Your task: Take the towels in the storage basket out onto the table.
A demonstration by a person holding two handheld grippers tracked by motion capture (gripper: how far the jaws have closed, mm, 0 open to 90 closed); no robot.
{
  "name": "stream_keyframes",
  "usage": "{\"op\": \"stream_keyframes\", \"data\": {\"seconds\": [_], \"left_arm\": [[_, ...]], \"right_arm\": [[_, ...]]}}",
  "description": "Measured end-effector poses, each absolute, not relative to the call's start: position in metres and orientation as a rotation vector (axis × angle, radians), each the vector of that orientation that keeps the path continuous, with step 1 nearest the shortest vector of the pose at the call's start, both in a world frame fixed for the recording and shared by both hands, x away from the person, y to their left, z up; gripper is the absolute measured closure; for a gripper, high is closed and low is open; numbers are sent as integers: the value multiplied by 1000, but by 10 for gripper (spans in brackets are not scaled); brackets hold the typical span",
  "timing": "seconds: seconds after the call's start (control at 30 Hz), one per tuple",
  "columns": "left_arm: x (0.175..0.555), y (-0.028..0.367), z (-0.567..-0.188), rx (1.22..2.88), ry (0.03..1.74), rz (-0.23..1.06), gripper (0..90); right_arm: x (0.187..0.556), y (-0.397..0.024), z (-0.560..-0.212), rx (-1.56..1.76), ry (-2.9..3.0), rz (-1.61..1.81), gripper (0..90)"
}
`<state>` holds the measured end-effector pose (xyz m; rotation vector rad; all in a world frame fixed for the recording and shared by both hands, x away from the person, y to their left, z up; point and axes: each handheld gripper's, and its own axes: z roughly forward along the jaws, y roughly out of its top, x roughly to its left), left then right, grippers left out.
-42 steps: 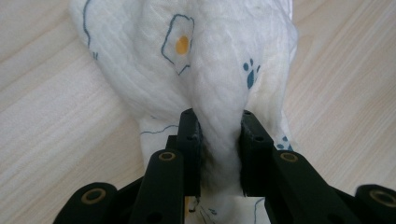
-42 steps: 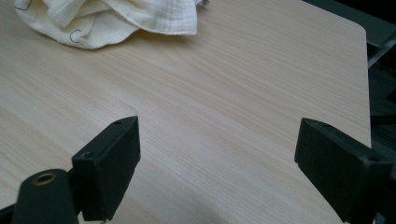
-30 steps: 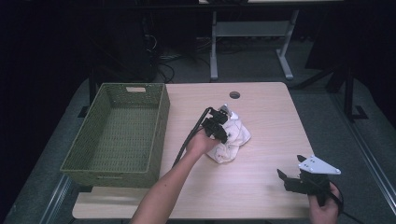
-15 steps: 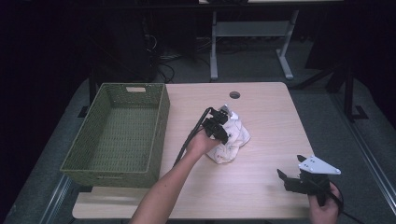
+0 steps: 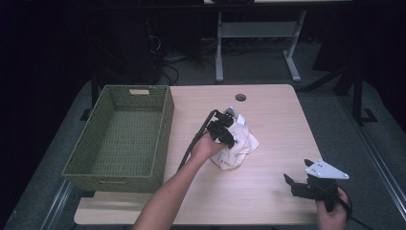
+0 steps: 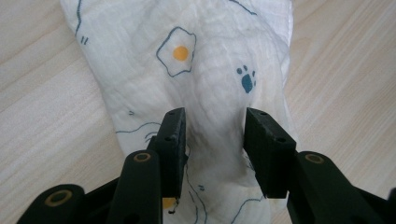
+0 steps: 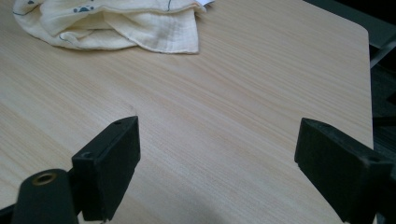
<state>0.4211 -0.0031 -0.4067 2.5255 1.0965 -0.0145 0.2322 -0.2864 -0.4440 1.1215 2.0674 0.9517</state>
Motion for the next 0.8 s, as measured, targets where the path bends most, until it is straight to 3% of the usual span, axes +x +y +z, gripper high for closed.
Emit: {"op": "stream_keyframes", "data": {"seconds": [0.8], "left_arm": [[402, 8, -383, 2480, 1024, 10, 455]], "right_arm": [[232, -285, -444, 1124, 2071, 945, 139]]}}
